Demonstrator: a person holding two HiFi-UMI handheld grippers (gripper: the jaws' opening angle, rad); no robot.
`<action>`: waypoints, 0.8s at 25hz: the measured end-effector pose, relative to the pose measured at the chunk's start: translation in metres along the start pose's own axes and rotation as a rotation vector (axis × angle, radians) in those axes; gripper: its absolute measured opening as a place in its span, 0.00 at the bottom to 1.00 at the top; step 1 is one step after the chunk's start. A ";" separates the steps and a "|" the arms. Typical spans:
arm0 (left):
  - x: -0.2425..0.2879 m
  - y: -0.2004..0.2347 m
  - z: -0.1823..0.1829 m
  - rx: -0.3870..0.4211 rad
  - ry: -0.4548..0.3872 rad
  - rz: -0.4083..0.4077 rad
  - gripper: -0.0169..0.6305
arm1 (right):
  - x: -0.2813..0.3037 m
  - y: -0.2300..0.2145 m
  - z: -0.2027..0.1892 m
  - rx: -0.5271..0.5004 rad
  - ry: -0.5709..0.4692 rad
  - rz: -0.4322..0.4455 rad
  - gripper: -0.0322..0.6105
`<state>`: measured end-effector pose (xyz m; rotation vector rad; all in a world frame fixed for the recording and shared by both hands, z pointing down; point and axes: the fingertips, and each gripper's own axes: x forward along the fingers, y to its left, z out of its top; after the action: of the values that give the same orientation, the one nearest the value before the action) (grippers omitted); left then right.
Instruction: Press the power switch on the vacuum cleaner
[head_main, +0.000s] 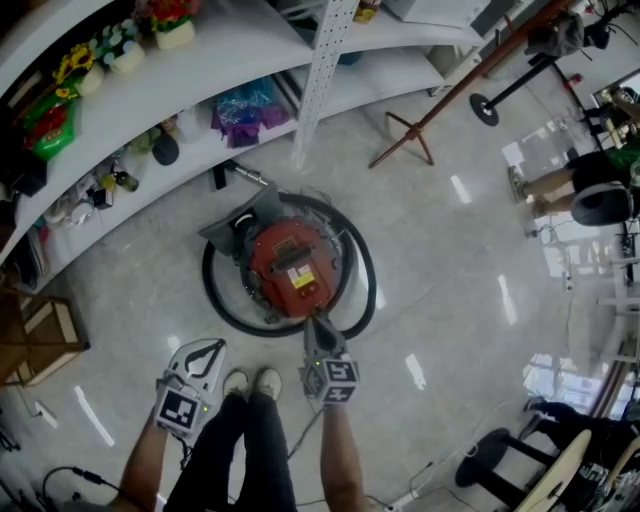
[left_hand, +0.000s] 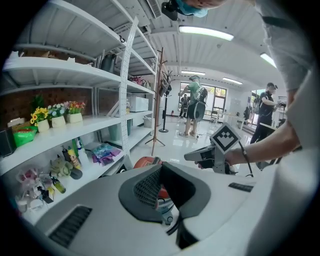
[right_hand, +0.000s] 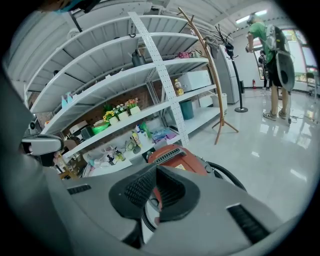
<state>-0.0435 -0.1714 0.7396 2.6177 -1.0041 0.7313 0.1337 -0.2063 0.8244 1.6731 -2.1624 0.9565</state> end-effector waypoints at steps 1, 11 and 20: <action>-0.003 -0.001 0.004 0.004 -0.005 -0.001 0.04 | -0.006 0.004 0.004 -0.002 -0.008 0.002 0.07; -0.026 -0.011 0.050 0.030 -0.056 -0.003 0.04 | -0.068 0.043 0.040 -0.042 -0.050 0.021 0.07; -0.053 -0.022 0.088 0.040 -0.109 -0.007 0.04 | -0.126 0.084 0.084 -0.061 -0.131 0.036 0.07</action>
<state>-0.0306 -0.1605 0.6359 2.7200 -1.0195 0.6194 0.1110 -0.1512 0.6621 1.7185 -2.2883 0.8018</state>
